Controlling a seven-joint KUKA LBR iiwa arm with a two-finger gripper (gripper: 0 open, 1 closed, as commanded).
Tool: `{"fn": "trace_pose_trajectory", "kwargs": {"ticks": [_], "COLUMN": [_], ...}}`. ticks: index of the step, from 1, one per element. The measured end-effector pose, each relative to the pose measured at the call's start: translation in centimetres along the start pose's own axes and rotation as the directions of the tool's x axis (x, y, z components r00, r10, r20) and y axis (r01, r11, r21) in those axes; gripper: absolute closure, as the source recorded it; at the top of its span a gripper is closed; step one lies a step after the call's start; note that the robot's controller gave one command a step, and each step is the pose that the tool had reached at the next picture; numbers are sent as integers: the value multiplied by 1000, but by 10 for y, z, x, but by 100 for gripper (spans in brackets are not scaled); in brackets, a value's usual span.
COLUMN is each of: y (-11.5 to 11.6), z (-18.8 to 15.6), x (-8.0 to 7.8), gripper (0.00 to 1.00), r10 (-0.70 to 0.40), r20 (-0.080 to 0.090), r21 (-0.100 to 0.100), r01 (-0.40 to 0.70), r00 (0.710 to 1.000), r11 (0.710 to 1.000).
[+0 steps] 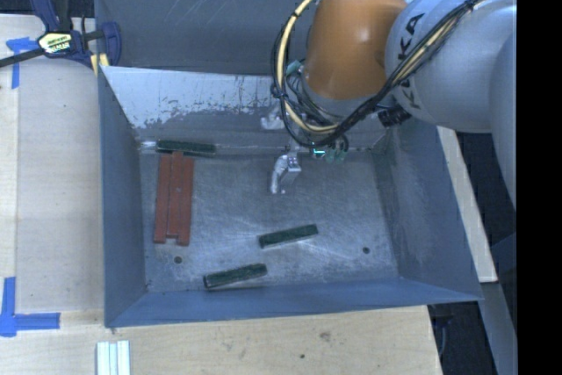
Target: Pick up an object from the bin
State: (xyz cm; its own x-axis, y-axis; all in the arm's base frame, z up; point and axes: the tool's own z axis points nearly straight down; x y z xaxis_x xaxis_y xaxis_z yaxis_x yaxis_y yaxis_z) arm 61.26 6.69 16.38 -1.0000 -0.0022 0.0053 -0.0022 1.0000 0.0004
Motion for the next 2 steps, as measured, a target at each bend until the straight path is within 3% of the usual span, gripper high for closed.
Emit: {"fn": "trace_pose_trajectory", "kwargs": {"ticks": [1, 2], "y": [0, -24], "z": [-5, 48], "x": [-2, 38], "gripper": [0, 0], "r10": [1, -139], "r20": [9, 10], "r21": [-1, 1], "r01": [-1, 139], "r00": [1000, 990], "r11": [1000, 990]}}
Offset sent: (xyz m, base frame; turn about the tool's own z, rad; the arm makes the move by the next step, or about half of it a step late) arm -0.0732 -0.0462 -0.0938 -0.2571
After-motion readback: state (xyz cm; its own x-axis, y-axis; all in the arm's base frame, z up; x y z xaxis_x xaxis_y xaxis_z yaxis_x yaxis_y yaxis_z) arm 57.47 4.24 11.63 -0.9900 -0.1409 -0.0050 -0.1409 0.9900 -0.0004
